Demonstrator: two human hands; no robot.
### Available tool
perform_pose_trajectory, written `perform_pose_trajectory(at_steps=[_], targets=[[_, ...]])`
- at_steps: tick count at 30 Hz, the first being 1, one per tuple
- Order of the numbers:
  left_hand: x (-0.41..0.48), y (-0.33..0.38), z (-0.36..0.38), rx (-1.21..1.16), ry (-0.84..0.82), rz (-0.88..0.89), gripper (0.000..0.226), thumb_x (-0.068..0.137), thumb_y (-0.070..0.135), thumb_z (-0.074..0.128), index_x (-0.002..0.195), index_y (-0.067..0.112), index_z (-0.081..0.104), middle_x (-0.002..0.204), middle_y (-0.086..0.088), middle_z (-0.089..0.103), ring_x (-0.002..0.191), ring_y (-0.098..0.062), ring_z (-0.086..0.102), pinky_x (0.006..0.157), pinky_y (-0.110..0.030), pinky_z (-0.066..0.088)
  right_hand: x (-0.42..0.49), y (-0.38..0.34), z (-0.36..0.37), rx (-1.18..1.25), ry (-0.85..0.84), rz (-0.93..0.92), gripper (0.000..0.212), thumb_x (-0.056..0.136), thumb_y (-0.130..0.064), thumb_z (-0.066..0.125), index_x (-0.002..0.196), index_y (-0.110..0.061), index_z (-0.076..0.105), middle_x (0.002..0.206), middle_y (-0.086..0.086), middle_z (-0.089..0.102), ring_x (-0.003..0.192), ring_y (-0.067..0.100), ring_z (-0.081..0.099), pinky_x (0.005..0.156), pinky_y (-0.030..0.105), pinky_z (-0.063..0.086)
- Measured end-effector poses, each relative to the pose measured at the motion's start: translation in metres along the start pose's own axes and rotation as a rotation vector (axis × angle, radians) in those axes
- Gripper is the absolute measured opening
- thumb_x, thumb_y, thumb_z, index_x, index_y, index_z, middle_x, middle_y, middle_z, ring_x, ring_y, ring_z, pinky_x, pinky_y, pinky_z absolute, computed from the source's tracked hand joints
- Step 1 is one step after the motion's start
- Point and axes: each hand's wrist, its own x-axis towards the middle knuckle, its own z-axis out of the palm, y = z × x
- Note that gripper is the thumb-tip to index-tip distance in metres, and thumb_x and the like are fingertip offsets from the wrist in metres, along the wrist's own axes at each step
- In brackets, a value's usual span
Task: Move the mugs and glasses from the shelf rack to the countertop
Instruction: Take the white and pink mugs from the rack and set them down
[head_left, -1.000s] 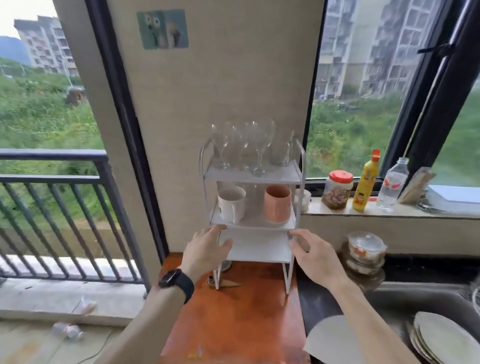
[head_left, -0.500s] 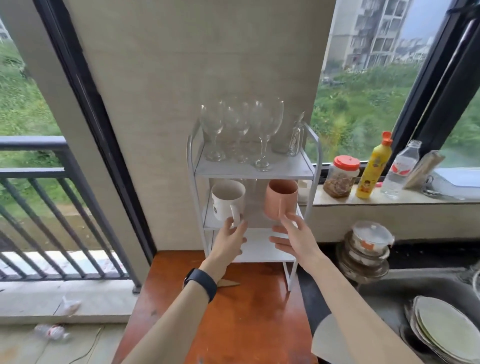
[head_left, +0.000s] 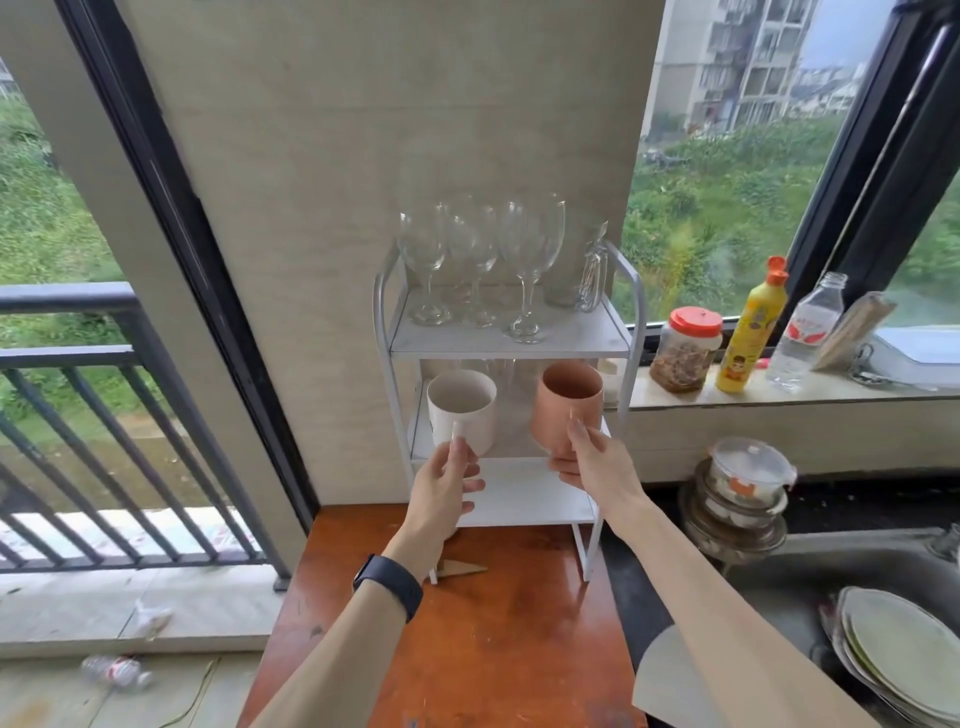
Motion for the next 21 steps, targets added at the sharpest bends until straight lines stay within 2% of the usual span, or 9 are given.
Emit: perform_pose_trajectory(at_steps=[3,6,10,13,16,19,21], targets=[[-0.013,-0.003,-0.012,-0.004,-0.040,0.021,0.042,0.092,0.059,0.042,0.099,0.022,0.061,0.105,-0.008,0.068,0.090,-0.019,0.068,0.072,-0.031,0.052,-0.018,0.008,-0.004,-0.025,0.023,-0.022,0.038,0.098,-0.053,0.050,0.098,-0.019,0.067,0.091,0.011,0.075,0.089,0.023,0.075,0.089,0.040,0.059],[-0.025,-0.006,-0.019,0.000,-0.071,0.049,0.047,0.085,0.063,0.044,0.096,0.021,0.063,0.104,-0.010,0.070,0.087,-0.019,0.070,0.074,-0.033,0.057,-0.045,0.013,-0.008,-0.060,0.038,-0.046,0.053,0.097,-0.055,0.051,0.088,-0.005,0.066,0.089,0.012,0.076,0.084,0.019,0.076,0.085,0.038,0.061],[-0.045,-0.008,-0.017,0.033,-0.134,0.084,0.047,0.087,0.062,0.042,0.097,0.021,0.063,0.104,-0.006,0.069,0.092,-0.020,0.071,0.079,-0.033,0.059,-0.083,0.020,-0.018,-0.042,0.058,-0.070,0.044,0.100,-0.044,0.052,0.075,-0.008,0.061,0.089,0.013,0.076,0.084,0.020,0.076,0.087,0.042,0.060],[-0.062,-0.016,-0.005,0.101,-0.206,0.136,0.040,0.097,0.053,0.039,0.101,0.021,0.062,0.104,-0.002,0.068,0.091,-0.014,0.071,0.078,-0.031,0.058,-0.105,0.032,-0.034,-0.014,0.114,-0.069,0.043,0.101,-0.037,0.052,0.073,-0.006,0.059,0.084,0.012,0.077,0.081,0.021,0.077,0.089,0.046,0.059],[-0.080,-0.023,0.021,0.164,-0.300,0.164,0.035,0.098,0.051,0.038,0.102,0.025,0.061,0.102,0.002,0.068,0.089,-0.009,0.070,0.080,-0.033,0.059,-0.130,0.044,-0.058,-0.023,0.180,-0.072,0.044,0.101,-0.038,0.052,0.074,-0.004,0.058,0.084,0.008,0.078,0.083,0.023,0.077,0.090,0.047,0.057],[-0.102,-0.028,0.058,0.198,-0.413,0.183,0.032,0.097,0.051,0.038,0.097,0.028,0.060,0.098,0.002,0.069,0.090,-0.015,0.070,0.077,-0.030,0.059,-0.161,0.054,-0.090,-0.017,0.260,-0.046,0.041,0.101,-0.038,0.052,0.073,-0.010,0.061,0.085,0.008,0.076,0.085,0.025,0.076,0.087,0.045,0.058],[-0.118,-0.030,0.088,0.215,-0.516,0.201,0.034,0.098,0.051,0.038,0.099,0.025,0.060,0.100,0.004,0.069,0.091,-0.013,0.070,0.075,-0.025,0.057,-0.186,0.056,-0.116,0.022,0.335,-0.032,0.040,0.101,-0.036,0.052,0.073,-0.009,0.060,0.085,0.012,0.076,0.084,0.026,0.076,0.080,0.038,0.058]])
